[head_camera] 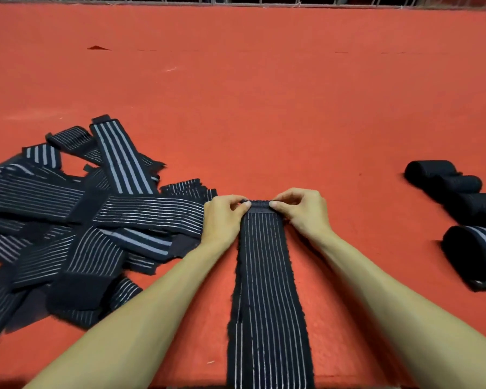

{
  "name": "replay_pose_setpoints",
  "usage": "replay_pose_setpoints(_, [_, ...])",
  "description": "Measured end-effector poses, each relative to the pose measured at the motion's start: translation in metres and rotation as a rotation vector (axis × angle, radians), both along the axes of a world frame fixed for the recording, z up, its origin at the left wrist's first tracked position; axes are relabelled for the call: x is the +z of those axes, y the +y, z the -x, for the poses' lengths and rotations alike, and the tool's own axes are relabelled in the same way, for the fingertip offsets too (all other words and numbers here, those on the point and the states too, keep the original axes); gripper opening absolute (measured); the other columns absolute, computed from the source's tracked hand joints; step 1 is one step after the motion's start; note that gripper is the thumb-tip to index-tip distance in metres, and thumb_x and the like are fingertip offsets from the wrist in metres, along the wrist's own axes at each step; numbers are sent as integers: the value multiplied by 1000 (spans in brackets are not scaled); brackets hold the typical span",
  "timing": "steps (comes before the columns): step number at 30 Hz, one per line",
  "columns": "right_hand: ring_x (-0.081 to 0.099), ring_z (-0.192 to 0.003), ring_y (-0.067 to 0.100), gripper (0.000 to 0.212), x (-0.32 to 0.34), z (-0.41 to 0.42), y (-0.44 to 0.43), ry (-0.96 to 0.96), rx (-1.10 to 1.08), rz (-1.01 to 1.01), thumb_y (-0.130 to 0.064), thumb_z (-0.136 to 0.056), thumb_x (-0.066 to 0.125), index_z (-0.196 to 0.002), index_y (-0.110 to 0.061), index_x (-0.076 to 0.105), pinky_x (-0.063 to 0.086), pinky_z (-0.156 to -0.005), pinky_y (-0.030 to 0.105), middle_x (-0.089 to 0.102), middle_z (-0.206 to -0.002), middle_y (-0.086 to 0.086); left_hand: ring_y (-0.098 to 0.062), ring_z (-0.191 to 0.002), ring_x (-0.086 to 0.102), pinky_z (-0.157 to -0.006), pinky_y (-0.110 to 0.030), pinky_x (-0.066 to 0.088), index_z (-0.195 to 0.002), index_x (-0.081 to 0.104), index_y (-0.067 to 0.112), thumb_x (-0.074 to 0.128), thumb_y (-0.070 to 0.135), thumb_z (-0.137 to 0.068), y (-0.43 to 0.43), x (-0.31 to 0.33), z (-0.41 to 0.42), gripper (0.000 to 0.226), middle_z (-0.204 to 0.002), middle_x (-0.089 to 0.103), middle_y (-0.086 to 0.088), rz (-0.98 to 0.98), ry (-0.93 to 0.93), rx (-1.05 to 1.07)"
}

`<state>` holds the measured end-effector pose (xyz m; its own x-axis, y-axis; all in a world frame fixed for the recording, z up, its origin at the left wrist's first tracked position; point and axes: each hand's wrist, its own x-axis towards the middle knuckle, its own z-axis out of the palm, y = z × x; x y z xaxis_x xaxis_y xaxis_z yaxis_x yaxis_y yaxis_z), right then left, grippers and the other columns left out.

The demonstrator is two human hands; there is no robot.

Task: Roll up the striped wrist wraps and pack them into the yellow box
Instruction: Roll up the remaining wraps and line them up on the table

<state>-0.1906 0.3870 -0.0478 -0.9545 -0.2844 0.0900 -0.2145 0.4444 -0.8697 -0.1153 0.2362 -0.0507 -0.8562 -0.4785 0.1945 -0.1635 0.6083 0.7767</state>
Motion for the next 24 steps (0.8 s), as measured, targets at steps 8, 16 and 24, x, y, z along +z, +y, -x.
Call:
replay_pose_setpoints(8, [53,-59,-4,10,-11,5,-1,75,0,-103,-20,-77,80,-80,-24,71,38,-59,4,64,-68,-10,-22,-106,63,-90,-21,39,-120,68,10,63,28,-93,-1,-13,8,33,-112,70,-10,130,-40,18])
replay_pose_setpoints(16, [55,-69,4,18,-14,8,-8,104,19,-220,-23,-81,77,-98,-19,74,35,-58,6,65,-82,-3,-17,-83,58,-72,-25,36,-100,68,17,63,26,-93,-3,-14,14,13,-84,62,2,102,-60,22])
replay_pose_setpoints(24, [52,-60,0,19,11,-11,4,126,91,-151,-14,-81,75,-75,-25,62,39,-61,14,59,-66,-14,-17,-102,51,-89,-32,34,-100,44,20,51,18,-99,7,10,-17,7,-106,51,4,91,-2,-219])
